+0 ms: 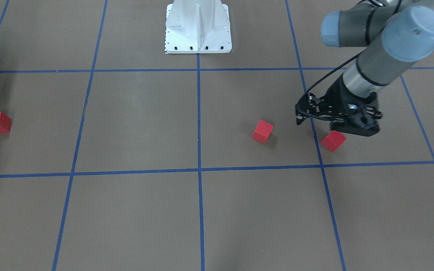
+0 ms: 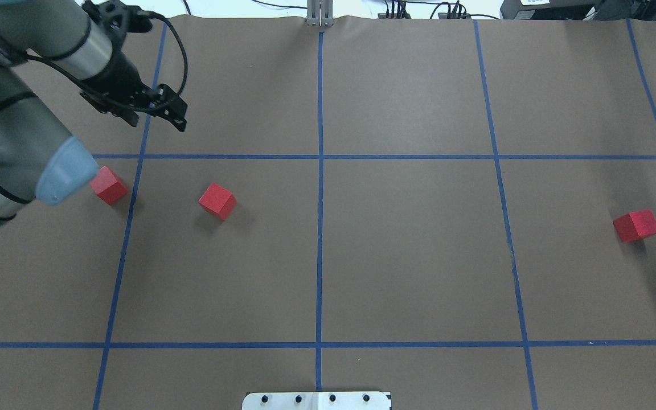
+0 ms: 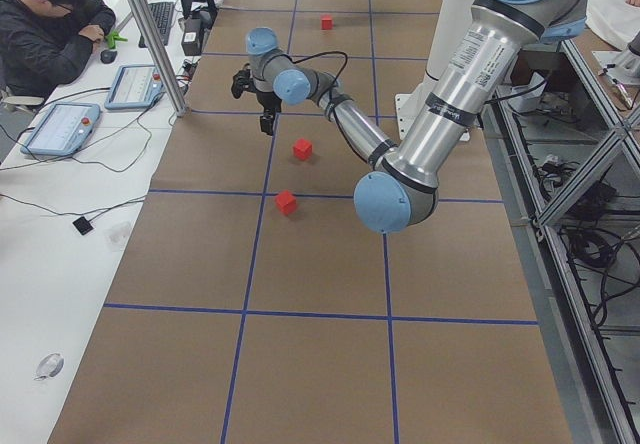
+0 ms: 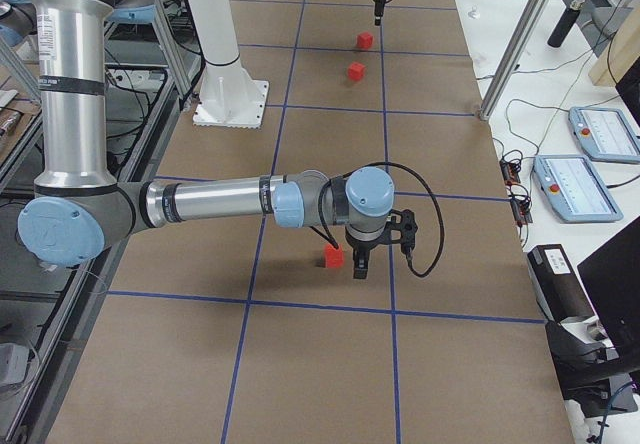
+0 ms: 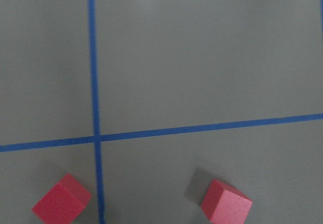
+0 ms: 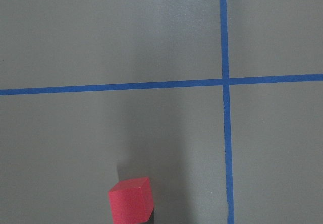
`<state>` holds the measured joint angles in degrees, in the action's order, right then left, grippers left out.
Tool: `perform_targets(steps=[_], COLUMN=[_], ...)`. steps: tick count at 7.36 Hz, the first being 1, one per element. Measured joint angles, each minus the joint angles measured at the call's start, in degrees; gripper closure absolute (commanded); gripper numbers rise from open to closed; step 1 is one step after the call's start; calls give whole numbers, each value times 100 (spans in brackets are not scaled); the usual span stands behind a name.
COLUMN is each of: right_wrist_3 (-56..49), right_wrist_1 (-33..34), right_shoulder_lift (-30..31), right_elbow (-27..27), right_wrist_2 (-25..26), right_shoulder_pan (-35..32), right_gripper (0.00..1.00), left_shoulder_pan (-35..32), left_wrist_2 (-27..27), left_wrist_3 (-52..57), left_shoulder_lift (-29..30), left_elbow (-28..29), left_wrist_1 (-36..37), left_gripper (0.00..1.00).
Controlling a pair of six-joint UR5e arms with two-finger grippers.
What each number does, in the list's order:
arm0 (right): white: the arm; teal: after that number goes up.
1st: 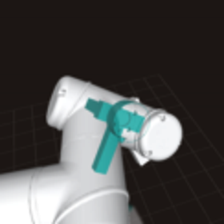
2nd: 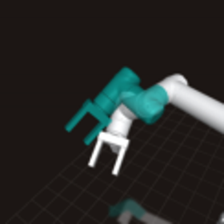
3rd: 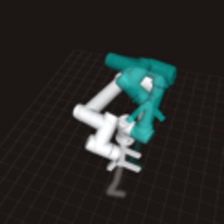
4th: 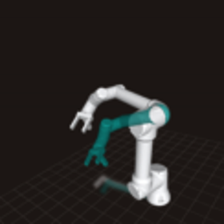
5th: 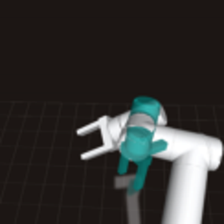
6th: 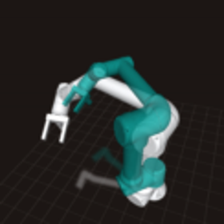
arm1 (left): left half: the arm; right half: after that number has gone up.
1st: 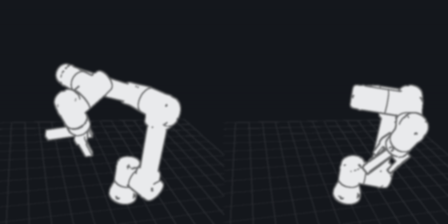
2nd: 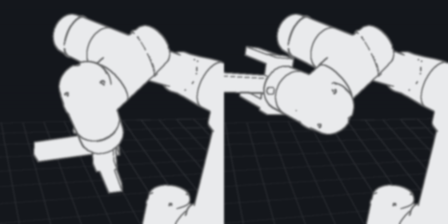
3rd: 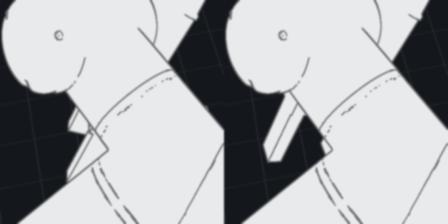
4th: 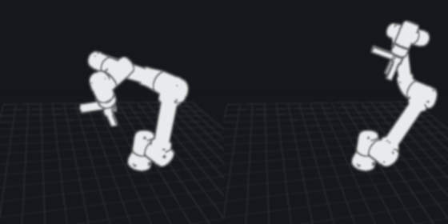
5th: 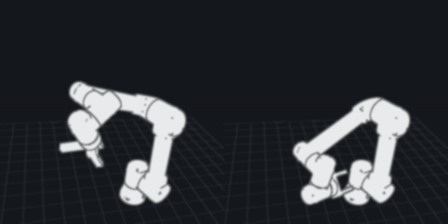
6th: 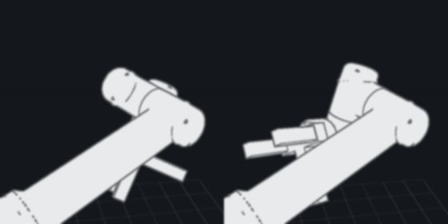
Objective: Form red blocks into L shape at center
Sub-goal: 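Reach the left gripper down and grasp the inner red cube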
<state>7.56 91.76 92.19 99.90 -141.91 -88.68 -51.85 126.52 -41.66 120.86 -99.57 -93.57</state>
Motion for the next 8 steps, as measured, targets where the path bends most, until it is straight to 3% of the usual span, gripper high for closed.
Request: perform_targets(steps=[1,3,8], right_wrist_3=[0,0,-14], right_wrist_1=[0,0,0], right_shoulder_lift=[-22,-61,-68], right_elbow=[2,-2,-17], right_wrist_2=[-2,3,14], right_shoulder_pan=[0,0,0], right_gripper=[1,1,1], left_shoulder_pan=[430,891,1219], left_wrist_2=[-497,-931,-995], left_wrist_3=[-17,12,-43], left_shoulder_lift=[31,57,108], left_elbow=[139,478,735], left_wrist_1=[-303,-462,-528], left_gripper=[1,1,1])
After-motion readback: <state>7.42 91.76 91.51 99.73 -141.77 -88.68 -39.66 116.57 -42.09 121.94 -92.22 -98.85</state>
